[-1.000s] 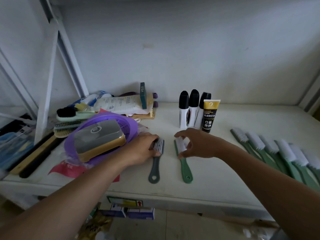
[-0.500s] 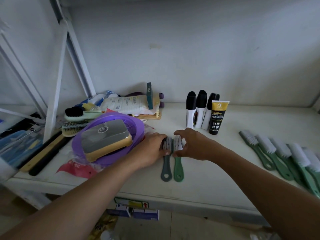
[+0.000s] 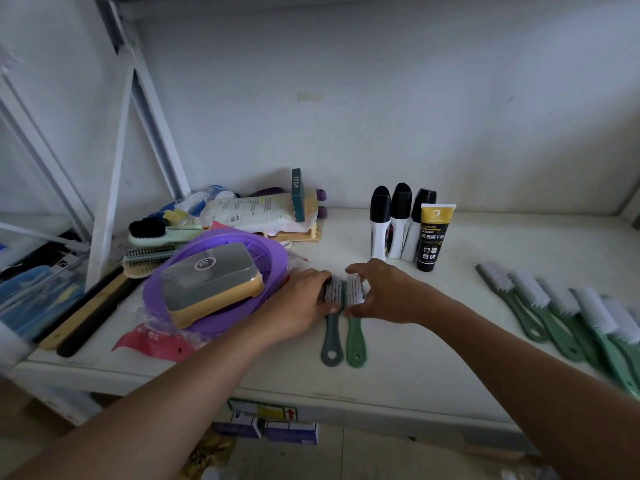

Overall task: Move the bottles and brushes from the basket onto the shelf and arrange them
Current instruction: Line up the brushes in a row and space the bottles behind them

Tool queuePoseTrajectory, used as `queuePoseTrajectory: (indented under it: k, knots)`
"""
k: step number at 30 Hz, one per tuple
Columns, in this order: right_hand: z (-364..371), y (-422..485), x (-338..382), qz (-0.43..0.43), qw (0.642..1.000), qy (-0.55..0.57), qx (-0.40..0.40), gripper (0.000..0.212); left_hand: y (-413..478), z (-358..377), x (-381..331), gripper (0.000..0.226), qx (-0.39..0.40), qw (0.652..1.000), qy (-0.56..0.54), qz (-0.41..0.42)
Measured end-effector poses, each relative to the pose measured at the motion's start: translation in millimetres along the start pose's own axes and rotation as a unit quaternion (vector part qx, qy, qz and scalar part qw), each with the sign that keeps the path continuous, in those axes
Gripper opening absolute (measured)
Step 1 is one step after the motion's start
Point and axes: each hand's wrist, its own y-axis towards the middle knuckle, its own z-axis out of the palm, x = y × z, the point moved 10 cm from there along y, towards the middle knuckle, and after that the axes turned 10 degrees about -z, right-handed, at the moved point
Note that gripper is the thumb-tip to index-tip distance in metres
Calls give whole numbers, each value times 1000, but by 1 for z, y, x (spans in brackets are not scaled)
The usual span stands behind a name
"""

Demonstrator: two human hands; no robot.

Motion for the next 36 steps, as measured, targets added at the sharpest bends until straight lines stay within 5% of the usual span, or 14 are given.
queuePoseTrajectory:
  k: [16, 22, 27, 31, 36]
  knots:
    - [-6, -9, -4, 17, 999, 1, 32, 91, -3, -5, -1, 43, 8, 1000, -8, -8]
    - [-73, -48, -86, 133, 984, -111, -49, 49, -5, -1, 1, 49, 33, 998, -43, -27]
    - [-98, -92, -157, 275, 942, -185, -55, 48, -4, -2, 0, 56, 32, 998, -37, -32]
    - [-92, -96, -167, 260, 946, -194, -24, 16, -4, -2, 1, 69, 36, 998, -20, -41]
    - [-94, -93, -142, 196, 969, -151, -13, 29, -2, -3, 3, 80, 39, 998, 2, -52]
